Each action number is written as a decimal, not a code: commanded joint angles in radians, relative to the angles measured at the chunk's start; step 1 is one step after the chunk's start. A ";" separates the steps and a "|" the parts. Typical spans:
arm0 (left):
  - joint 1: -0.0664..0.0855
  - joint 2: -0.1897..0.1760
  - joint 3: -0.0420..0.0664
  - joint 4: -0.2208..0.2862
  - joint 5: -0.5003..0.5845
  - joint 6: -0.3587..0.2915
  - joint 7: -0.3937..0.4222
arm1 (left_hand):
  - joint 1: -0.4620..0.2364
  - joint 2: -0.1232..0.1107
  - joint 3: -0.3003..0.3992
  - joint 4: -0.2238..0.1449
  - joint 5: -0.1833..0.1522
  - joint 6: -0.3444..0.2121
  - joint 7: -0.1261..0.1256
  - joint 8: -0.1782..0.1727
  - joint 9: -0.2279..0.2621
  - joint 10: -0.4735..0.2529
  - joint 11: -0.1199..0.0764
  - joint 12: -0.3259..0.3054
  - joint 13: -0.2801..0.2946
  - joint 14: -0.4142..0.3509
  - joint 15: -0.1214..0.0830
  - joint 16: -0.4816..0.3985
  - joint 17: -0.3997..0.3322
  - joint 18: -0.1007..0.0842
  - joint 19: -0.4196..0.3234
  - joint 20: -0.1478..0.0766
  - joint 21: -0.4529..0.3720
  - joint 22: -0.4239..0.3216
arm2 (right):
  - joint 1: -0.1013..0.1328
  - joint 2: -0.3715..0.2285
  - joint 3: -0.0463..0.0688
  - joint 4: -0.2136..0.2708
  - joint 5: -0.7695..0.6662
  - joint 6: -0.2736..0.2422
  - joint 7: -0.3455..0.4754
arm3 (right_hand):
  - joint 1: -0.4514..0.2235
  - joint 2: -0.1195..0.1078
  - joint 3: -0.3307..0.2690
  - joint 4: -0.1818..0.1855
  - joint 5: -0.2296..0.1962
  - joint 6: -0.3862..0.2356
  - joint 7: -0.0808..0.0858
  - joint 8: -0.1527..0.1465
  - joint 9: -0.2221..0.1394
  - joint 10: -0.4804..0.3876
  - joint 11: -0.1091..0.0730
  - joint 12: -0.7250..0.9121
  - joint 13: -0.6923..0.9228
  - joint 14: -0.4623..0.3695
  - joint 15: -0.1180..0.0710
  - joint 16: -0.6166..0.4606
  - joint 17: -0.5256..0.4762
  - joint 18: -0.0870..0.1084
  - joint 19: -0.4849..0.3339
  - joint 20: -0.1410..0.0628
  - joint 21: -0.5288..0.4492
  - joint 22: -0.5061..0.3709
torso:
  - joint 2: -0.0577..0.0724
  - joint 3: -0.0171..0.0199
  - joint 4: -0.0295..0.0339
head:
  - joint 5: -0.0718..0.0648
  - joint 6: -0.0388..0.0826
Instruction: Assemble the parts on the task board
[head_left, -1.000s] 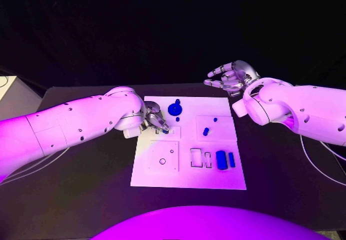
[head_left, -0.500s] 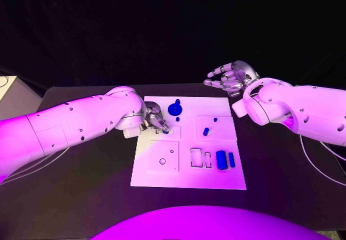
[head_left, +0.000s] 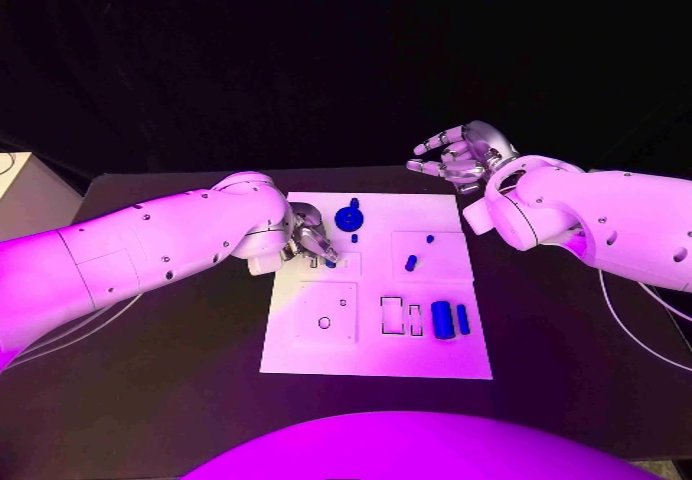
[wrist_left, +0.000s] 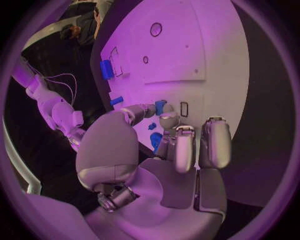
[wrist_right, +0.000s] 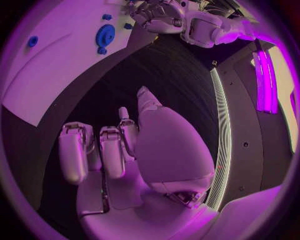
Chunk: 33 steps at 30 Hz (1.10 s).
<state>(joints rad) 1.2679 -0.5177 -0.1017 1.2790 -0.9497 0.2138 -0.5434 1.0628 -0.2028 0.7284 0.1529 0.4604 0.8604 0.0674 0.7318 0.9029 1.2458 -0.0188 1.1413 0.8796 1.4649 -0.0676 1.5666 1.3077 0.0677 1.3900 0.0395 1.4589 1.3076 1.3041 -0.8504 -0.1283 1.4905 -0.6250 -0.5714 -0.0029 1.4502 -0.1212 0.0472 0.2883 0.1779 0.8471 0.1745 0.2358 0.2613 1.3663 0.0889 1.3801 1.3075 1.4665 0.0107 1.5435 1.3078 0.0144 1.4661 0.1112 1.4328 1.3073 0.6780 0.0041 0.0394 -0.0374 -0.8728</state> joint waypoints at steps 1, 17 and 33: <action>0.000 0.007 0.001 -0.005 -0.004 0.028 -0.003 | -0.001 0.010 0.197 -0.202 0.002 0.024 -0.014 0.002 -0.002 0.006 -0.002 -0.002 0.001 0.106 -0.008 0.004 0.263 -0.007 0.005 -0.002 0.004 0.002 | -0.001 0.001 0.000 0.000 -0.009 0.014 0.005 | -0.009 0.000 0.003 0.001 0.006 -0.007 0.000 0.004 0.000 -0.005 0.001 -0.004 0.065 0.087 0.001 -0.003 0.200 0.020 0.046 0.001 -0.006 0.167 | 0.000 0.0009 0.0000 | -0.001 0.000; 0.000 0.028 0.001 -0.026 -0.004 0.060 -0.026 | -0.003 0.013 0.196 -0.200 0.008 0.026 -0.014 0.000 -0.002 0.010 -0.002 -0.001 0.004 0.106 -0.008 0.004 0.263 -0.008 0.007 -0.003 0.005 0.005 | -0.001 0.001 0.000 0.000 -0.009 0.014 0.005 | -0.014 0.000 0.004 0.000 0.006 -0.010 0.000 0.006 0.000 -0.008 0.001 -0.005 0.062 0.087 0.001 -0.003 0.200 0.020 0.046 0.001 -0.008 0.167 | -0.001 0.0004 0.0010 | -0.003 0.000; 0.000 0.041 0.000 -0.040 -0.004 0.019 -0.025 | -0.019 0.030 0.195 -0.188 0.009 0.033 -0.017 -0.005 -0.001 0.018 -0.004 0.002 0.008 0.106 -0.010 0.004 0.263 -0.008 0.009 -0.004 0.006 0.006 | -0.001 0.000 0.000 0.002 -0.009 0.015 0.006 | -0.014 0.000 0.004 0.000 0.006 -0.010 0.000 0.006 0.000 -0.008 0.001 -0.005 0.062 0.087 0.001 -0.003 0.200 0.020 0.046 0.001 -0.008 0.167 | -0.001 -0.0003 0.0016 | -0.005 0.000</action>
<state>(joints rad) 1.2709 -0.4810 -0.0999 1.2388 -0.9539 0.2428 -0.5689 1.0324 -0.1749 0.7301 0.1546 0.4685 0.8871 0.0555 0.7315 0.9045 1.2621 -0.0215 1.1413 0.8874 1.4676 -0.0701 1.5665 1.3075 0.0679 1.3936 0.0360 1.4589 1.3073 1.3039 -0.8506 -0.1285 1.4907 -0.6251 -0.5706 -0.0033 1.4448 -0.1158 0.0472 0.2883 0.1779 0.8471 0.1745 0.2358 0.2613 1.3663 0.0889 1.3802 1.3074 1.4665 0.0107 1.5435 1.3075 0.0144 1.4661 0.1112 1.4287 1.3079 0.6769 0.0042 0.0406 -0.0421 -0.8728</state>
